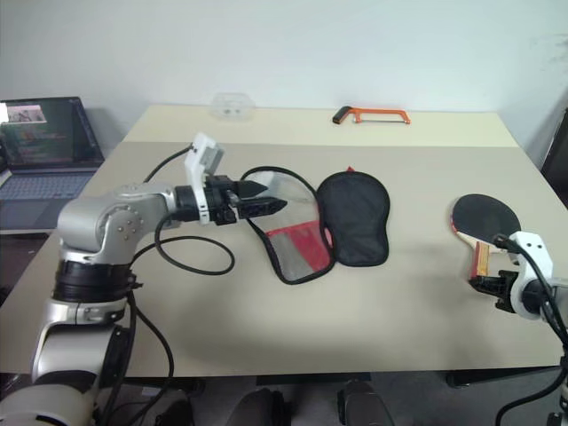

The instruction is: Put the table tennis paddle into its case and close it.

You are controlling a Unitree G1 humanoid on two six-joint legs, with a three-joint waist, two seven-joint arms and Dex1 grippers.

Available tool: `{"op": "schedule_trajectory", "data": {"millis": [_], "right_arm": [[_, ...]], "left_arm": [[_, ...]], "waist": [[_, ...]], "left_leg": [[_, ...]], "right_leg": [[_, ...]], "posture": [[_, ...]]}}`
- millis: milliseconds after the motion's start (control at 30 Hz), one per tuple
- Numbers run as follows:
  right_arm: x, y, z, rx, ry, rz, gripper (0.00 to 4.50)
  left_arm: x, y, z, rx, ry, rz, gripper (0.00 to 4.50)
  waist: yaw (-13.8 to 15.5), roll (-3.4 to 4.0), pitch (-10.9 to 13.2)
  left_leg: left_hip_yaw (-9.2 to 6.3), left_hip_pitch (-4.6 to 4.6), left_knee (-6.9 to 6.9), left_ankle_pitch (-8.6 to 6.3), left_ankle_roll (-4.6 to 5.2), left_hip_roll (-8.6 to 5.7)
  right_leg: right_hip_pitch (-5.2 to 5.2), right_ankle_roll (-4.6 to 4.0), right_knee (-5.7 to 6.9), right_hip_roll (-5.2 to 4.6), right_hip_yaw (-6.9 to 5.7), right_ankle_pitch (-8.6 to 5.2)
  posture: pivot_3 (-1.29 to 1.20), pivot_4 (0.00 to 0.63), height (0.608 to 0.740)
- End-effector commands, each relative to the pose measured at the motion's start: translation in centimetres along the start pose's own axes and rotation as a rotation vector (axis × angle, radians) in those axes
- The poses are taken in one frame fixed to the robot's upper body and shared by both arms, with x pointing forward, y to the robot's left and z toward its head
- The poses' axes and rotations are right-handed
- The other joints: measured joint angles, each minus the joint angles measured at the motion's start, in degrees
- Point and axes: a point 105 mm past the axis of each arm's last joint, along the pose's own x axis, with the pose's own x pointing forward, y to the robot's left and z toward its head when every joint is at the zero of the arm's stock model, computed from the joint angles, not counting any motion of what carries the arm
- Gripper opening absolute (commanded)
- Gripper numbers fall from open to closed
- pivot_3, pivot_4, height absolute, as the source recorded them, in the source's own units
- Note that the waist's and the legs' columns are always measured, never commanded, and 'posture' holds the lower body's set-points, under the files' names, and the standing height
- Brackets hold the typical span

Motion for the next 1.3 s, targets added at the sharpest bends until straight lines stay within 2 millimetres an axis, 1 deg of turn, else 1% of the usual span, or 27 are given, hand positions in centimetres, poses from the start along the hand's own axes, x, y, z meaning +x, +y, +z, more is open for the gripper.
{"op": "schedule_trajectory", "data": {"millis": [33,67,167,233,267,333,400,433,467,533,600,667,700,767,867,900,1000,1167,1300], "right_arm": [[-0.3,-1.1,3.1,-0.006,-0.112,-0.103,0.04],[-0.3,-1.2,3.6,0.005,-0.132,-0.119,0.04],[-0.7,-1.5,5.3,0.010,-0.179,-0.140,0.64],[-1.4,-0.8,6.4,-0.011,-0.203,-0.116,1.32],[-1.7,-0.3,6.6,-0.032,-0.201,-0.098,1.70],[-2.5,0.5,6.5,-0.082,-0.181,-0.068,2.39],[-3.0,0.6,6.6,-0.116,-0.170,-0.072,3.06],[-3.0,0.4,7.1,-0.113,-0.180,-0.091,3.42],[-2.7,-0.4,7.8,-0.091,-0.206,-0.132,3.78],[-1.4,-1.9,9.0,-0.040,-0.246,-0.217,4.46],[0.0,-2.4,9.7,-0.004,-0.263,-0.252,4.46],[1.6,-2.3,9.6,-0.022,-0.242,-0.275,4.46],[2.2,-2.6,9.6,-0.015,-0.237,-0.305,4.46],[2.8,-3.6,9.6,0.013,-0.238,-0.362,4.46],[3.0,-5.6,9.6,0.118,-0.272,-0.444,4.46],[3.3,-5.9,9.4,0.141,-0.272,-0.446,4.46],[4.6,-5.5,8.8,0.166,-0.256,-0.422,4.46],[6.5,-5.0,8.1,0.204,-0.243,-0.423,4.46],[8.0,-4.3,7.6,0.191,-0.226,-0.416,4.46]], "left_arm": [[0.1,-0.4,1.6,0.058,-0.038,-0.013,4.50],[0.1,-0.4,1.6,0.059,-0.038,-0.013,4.50],[-0.2,-0.3,1.6,0.060,-0.040,-0.007,4.50],[-0.5,-0.2,1.6,0.059,-0.040,0.005,4.50],[-0.7,-0.1,1.5,0.060,-0.040,0.011,4.50],[-1.0,0.0,1.5,0.060,-0.041,0.020,4.50],[-1.2,0.0,1.5,0.058,-0.043,0.025,4.50],[-1.2,0.0,1.5,0.057,-0.042,0.027,4.50],[-1.1,0.0,1.4,0.056,-0.041,0.027,4.50],[-0.9,-0.2,1.4,0.056,-0.044,0.018,4.50],[-0.6,-0.4,1.4,0.060,-0.045,0.011,4.50],[-0.5,-0.5,1.7,0.066,-0.052,0.010,4.50],[-0.6,-0.5,1.9,0.068,-0.056,0.012,4.50],[-0.8,-0.4,2.0,0.072,-0.057,0.023,4.50],[-1.6,-0.1,1.7,0.064,-0.056,0.050,4.50],[-1.8,-0.1,1.5,0.060,-0.054,0.057,4.50],[-1.9,-0.2,1.2,0.053,-0.051,0.064,4.50],[-1.9,-0.4,1.2,0.050,-0.056,0.068,4.50],[-2.1,-0.1,1.4,0.052,-0.060,0.081,4.50]], "waist": [[-0.1,0.00,0.0],[-0.1,0.00,0.0],[0.0,0.00,0.0],[0.0,0.00,0.0],[0.1,0.00,0.0],[0.4,0.00,0.0],[0.6,0.00,0.0],[0.6,0.00,0.0],[0.6,0.00,0.0],[0.4,0.00,0.0],[0.4,0.00,0.0],[0.4,0.00,0.0],[0.4,0.00,0.0],[0.5,0.00,0.0],[0.6,0.01,0.0],[0.7,0.01,0.0],[0.6,0.00,0.0],[0.2,-0.01,0.0],[-0.6,-0.27,-0.2]], "left_leg": [[0.01,0.00,0.01,0.00,0.01,-0.01],[0.02,0.00,0.01,0.01,0.02,-0.02],[0.00,-0.04,-0.02,0.01,0.02,-0.04],[-0.01,-0.16,-0.03,0.01,0.03,-0.02],[-0.01,-0.21,-0.02,0.01,0.03,-0.02],[-0.03,-0.43,-0.02,0.01,0.03,-0.03],[-0.03,-0.73,0.01,0.01,0.02,-0.02],[-0.04,-0.86,0.00,0.01,0.02,-0.01],[-0.04,-0.88,0.00,0.01,0.02,-0.01],[0.02,-0.87,0.04,0.02,0.02,-0.01],[0.03,-0.86,0.05,0.04,0.06,-0.05],[0.04,-0.86,0.02,0.05,0.08,-0.05],[0.07,-0.86,0.01,0.05,0.08,-0.05],[0.07,-0.89,-0.01,0.06,0.08,-0.04],[0.08,-0.95,0.01,0.06,0.07,-0.05],[0.08,-0.97,0.00,0.06,0.07,-0.08],[0.08,-0.97,-0.02,0.06,0.07,-0.06],[0.07,-0.92,0.04,0.06,0.07,-0.04],[0.11,-0.73,0.05,0.10,0.12,-0.03]], "right_leg": [[0.00,0.03,0.00,0.00,0.02,0.02],[-0.01,0.04,-0.01,-0.01,0.05,0.04],[-0.05,0.05,-0.03,-0.01,0.06,0.04],[-0.11,0.00,-0.06,-0.01,0.03,0.07],[-0.16,-0.20,-0.06,-0.01,0.03,0.19],[-0.36,-0.22,-0.06,-0.02,0.00,0.20],[-0.63,-0.24,-0.04,-0.02,-0.02,0.21],[-0.82,-0.25,0.00,-0.02,-0.02,0.21],[-0.84,-0.25,0.00,-0.02,-0.02,0.21],[-0.86,-0.24,0.00,-0.03,0.04,0.24],[-0.87,-0.23,0.00,-0.05,0.06,0.30],[-0.88,-0.24,0.01,-0.05,0.03,0.31],[-0.88,-0.24,0.02,-0.04,0.02,0.31],[-0.92,-0.25,0.02,-0.04,0.02,0.31],[-0.95,-0.25,0.00,-0.08,0.05,0.32],[-0.97,-0.26,0.00,-0.12,0.05,0.32],[-0.97,-0.26,-0.03,-0.12,0.05,0.32],[-0.94,-0.27,0.07,-0.09,0.04,0.37],[-0.82,-0.24,0.06,-0.06,0.11,0.52]], "posture": [[0.00,0.150,0.740],[0.00,0.150,0.740],[0.00,0.150,0.740],[0.00,0.150,0.740],[0.00,0.150,0.740],[0.00,0.150,0.740],[0.00,0.150,0.740],[0.00,0.150,0.740],[0.00,0.150,0.740],[0.00,0.150,0.740],[0.00,0.150,0.740],[0.00,0.150,0.740],[0.00,0.150,0.740],[0.00,0.150,0.740],[0.00,0.150,0.740],[0.00,0.150,0.740],[0.00,0.150,0.740],[0.00,0.150,0.740],[0.00,0.150,0.740]]}}
